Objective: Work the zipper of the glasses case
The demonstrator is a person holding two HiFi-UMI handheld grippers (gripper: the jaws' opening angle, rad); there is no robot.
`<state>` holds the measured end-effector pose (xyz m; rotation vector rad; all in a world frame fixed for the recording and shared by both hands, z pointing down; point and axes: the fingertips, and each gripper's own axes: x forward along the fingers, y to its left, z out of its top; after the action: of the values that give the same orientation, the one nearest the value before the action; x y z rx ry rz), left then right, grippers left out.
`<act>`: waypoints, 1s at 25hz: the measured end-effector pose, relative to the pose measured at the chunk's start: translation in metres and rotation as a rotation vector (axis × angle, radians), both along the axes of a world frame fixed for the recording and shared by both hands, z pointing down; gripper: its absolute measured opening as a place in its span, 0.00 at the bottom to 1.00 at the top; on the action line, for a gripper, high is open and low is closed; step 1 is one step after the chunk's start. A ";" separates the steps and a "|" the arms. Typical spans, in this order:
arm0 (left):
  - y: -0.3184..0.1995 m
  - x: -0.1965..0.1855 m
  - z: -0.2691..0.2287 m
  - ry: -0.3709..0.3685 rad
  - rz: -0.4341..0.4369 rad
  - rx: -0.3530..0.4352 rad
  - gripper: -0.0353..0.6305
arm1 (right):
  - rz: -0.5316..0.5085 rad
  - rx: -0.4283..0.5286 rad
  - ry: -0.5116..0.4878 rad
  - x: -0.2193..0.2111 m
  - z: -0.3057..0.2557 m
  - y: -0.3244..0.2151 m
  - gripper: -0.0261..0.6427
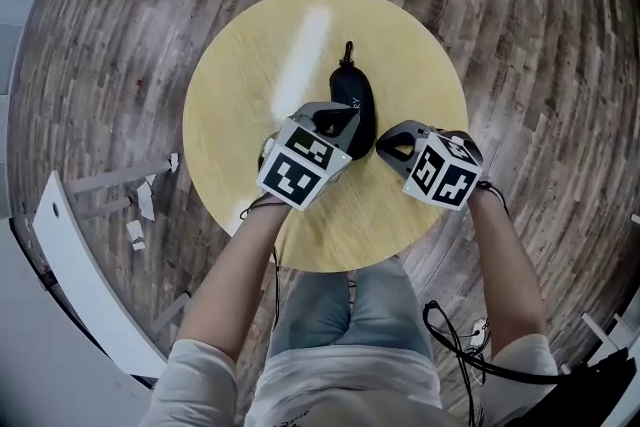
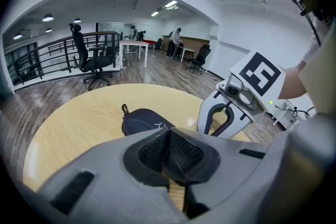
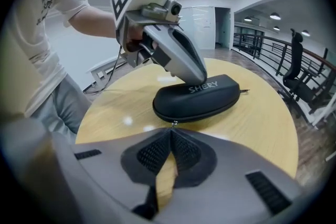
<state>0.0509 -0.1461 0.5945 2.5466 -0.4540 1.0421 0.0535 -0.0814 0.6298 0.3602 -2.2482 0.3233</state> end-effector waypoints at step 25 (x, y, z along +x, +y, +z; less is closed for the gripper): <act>-0.013 0.044 -0.003 -0.044 0.088 -0.008 0.06 | 0.125 0.018 0.080 0.081 -0.003 0.005 0.04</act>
<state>0.0953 -0.1593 0.5918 2.5619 -0.3514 1.1301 0.1345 -0.0761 0.6266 0.5151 -2.1560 0.3481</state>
